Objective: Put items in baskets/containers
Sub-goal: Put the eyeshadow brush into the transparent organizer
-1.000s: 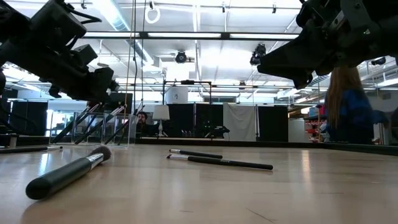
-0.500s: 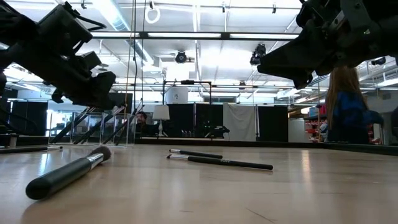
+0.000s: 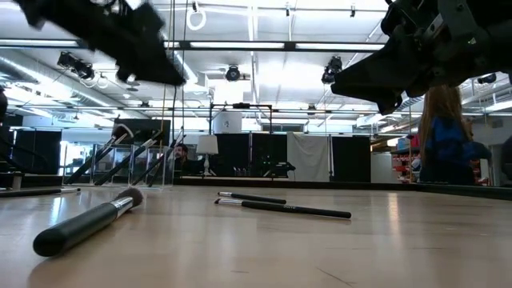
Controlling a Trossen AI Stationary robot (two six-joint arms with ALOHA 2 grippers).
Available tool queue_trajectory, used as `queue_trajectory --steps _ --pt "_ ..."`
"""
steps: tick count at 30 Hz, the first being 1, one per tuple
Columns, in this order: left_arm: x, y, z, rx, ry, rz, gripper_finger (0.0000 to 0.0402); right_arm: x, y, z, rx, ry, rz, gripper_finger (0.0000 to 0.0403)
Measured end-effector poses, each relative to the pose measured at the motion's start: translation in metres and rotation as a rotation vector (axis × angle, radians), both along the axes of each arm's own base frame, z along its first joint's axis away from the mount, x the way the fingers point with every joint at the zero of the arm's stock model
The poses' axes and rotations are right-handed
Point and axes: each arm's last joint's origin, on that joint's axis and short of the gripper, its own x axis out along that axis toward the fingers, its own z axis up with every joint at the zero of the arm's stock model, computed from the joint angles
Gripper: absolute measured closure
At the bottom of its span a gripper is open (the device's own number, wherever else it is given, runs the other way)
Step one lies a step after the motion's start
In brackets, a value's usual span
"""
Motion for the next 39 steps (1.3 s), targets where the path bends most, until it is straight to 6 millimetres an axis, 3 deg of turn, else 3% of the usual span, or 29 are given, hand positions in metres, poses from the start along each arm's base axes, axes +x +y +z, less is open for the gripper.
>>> queue_trajectory --steps 3,6,12,16,23,27,32,39 --pt "0.011 -0.025 0.016 0.004 0.016 -0.251 0.0288 0.000 0.000 0.000 0.000 0.001 0.000 0.0296" --pt "0.020 -0.055 0.015 -0.002 0.060 -0.413 0.0302 0.000 0.000 -0.001 -0.001 0.007 0.000 0.0296" --pt "0.032 -0.116 -0.025 -0.003 0.218 -0.506 0.0317 0.000 0.000 -0.001 -0.001 0.007 0.000 0.0296" --pt "0.025 -0.137 -0.052 -0.106 0.317 -0.424 0.0311 0.000 0.000 -0.001 -0.001 0.007 -0.001 0.0296" --pt "-0.017 -0.134 -0.073 -0.448 0.487 -0.070 0.0262 0.000 0.000 -0.001 0.000 0.007 0.000 0.0296" --pt "-0.036 -0.130 -0.076 -0.489 0.523 0.097 0.0245 0.000 0.000 -0.001 -0.001 0.008 -0.001 0.0296" --pt "-0.040 -0.126 -0.079 -0.505 0.481 0.172 0.0250 0.000 0.000 -0.001 -0.001 0.009 -0.001 0.0296" --pt "-0.032 -0.112 -0.077 -0.412 0.427 0.221 0.0255 0.000 0.000 -0.001 -0.002 0.010 -0.001 0.0296"
